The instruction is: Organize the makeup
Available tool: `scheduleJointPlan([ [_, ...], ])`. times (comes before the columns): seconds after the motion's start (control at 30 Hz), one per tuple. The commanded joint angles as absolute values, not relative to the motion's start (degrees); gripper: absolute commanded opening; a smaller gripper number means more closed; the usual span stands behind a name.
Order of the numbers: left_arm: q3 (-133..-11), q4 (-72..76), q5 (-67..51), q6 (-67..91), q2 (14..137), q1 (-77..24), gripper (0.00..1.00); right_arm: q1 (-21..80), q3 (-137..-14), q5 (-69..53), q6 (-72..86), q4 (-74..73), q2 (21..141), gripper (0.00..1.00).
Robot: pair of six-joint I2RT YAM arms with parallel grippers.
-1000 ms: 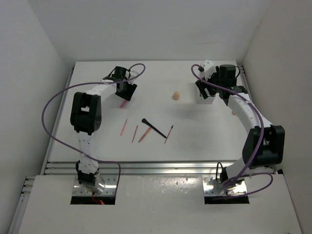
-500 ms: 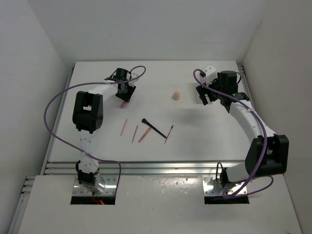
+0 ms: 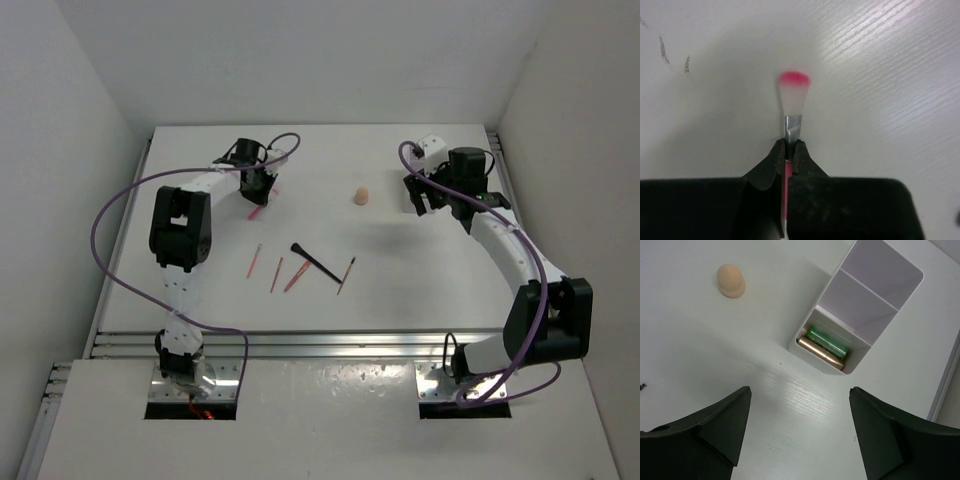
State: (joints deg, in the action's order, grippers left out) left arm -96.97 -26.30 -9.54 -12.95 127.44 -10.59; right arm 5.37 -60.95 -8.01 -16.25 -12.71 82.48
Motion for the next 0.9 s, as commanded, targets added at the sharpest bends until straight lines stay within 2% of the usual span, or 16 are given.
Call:
scheduleJointPlan([
  [0.0,-97.99,-28.04,-15.55,-15.2,128.68,-9.76,0.0,5.54,-58.54,-5.81,-13.45,-10.11,79.29,0.79],
  [0.23,-110.11,-25.5,-25.47,-18.98,124.19,-9.84,0.0,0.71,-50.81,-3.08,-2.57,-4.59,74.45,0.77],
  [0.37,-114.52,-14.8,-30.67,-18.98,123.05,-14.31,0.0,-2.54,-46.06,-2.11,-2.81,-2.9,70.15,0.77],
  [0.57,-114.34,16.66,-30.67,-10.48,123.3,-22.84,0.0,-6.58,-38.85,0.97,-0.45,-1.59,63.99,0.74],
  [0.73,-117.5,43.26,-25.95,0.58,131.64,-28.37,0.0,-8.44,-35.25,0.88,5.35,-1.84,61.17,0.72],
  [0.87,-123.12,55.35,-20.5,4.83,139.82,-31.9,0.0,-8.7,-35.77,0.35,5.54,-4.21,59.5,0.72],
])
